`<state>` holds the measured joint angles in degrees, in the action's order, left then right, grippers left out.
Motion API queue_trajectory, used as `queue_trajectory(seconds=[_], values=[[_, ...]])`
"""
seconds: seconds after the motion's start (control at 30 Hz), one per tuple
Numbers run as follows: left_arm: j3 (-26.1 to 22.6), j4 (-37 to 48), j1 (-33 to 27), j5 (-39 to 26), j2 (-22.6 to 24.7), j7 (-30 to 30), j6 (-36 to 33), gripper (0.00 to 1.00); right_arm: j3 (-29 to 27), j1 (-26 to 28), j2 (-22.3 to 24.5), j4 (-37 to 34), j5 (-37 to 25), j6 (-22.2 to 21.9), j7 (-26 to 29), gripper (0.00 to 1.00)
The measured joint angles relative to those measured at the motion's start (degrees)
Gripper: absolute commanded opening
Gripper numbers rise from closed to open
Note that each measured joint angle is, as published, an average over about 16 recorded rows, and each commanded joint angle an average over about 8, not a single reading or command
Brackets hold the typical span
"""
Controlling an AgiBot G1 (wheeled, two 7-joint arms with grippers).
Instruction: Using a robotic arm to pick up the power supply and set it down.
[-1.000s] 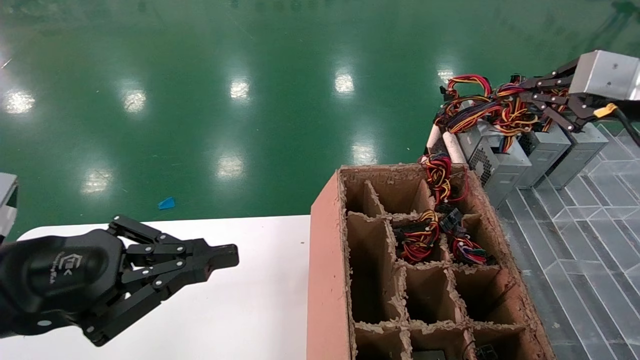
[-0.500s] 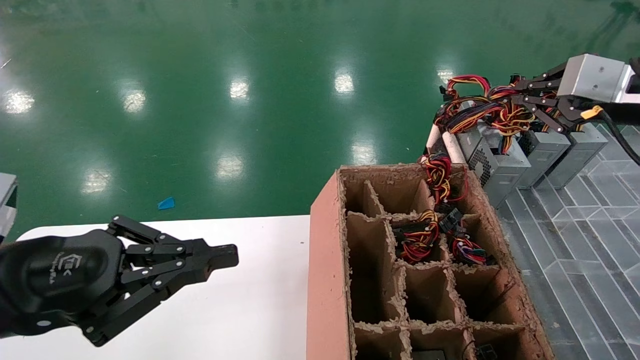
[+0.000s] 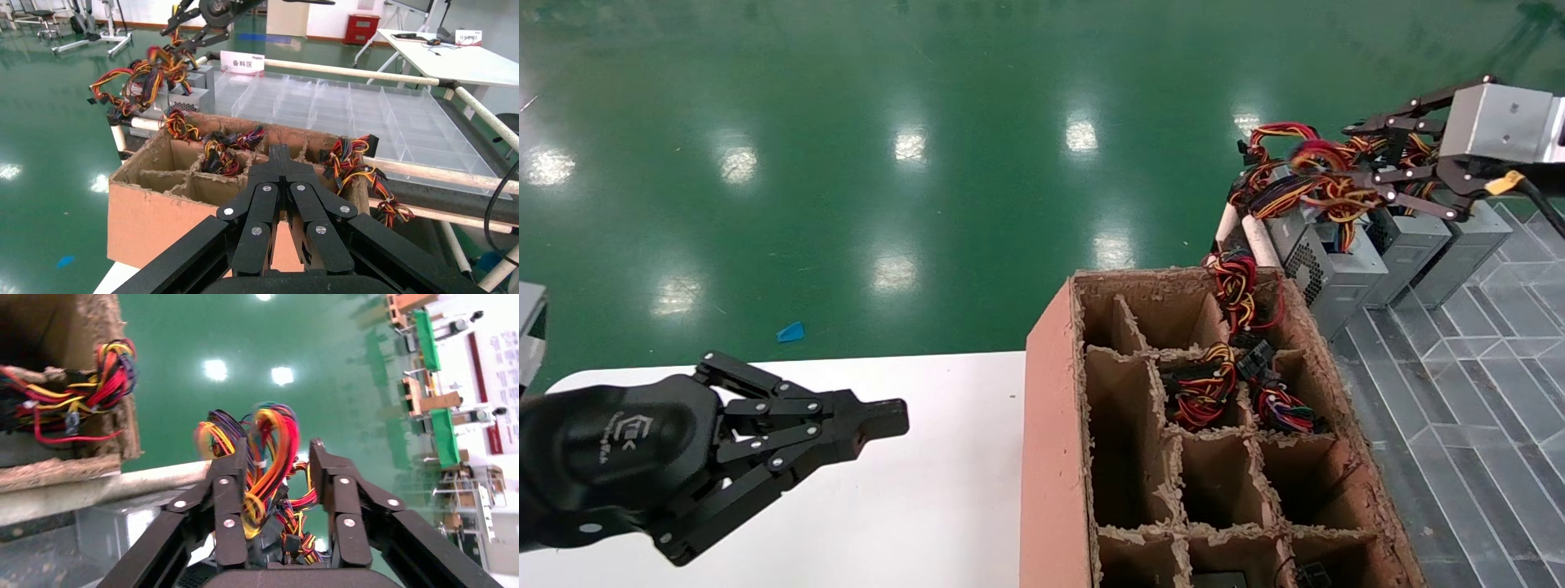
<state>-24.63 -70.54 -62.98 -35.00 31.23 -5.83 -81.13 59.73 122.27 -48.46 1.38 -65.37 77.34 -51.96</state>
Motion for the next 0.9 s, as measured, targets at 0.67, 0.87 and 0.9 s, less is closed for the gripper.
queue_trajectory(seconds=[0.67, 0.87, 0.9], values=[[0.0, 0.0, 0.0, 0.0, 0.0, 0.0, 0.0, 0.0, 1.3, 3.7, 2.1, 6.6, -3.9, 11.8, 1.6, 1.0], [0.0, 0.0, 0.0, 0.0, 0.0, 0.0, 0.0, 0.0, -2.5, -1.6, 3.1, 12.3, -1.6, 11.9, 6.7, 1.0], [0.0, 0.0, 0.0, 0.0, 0.0, 0.0, 0.0, 0.0, -3.3, -2.7, 3.3, 13.4, -1.1, 11.9, 7.8, 1.0]])
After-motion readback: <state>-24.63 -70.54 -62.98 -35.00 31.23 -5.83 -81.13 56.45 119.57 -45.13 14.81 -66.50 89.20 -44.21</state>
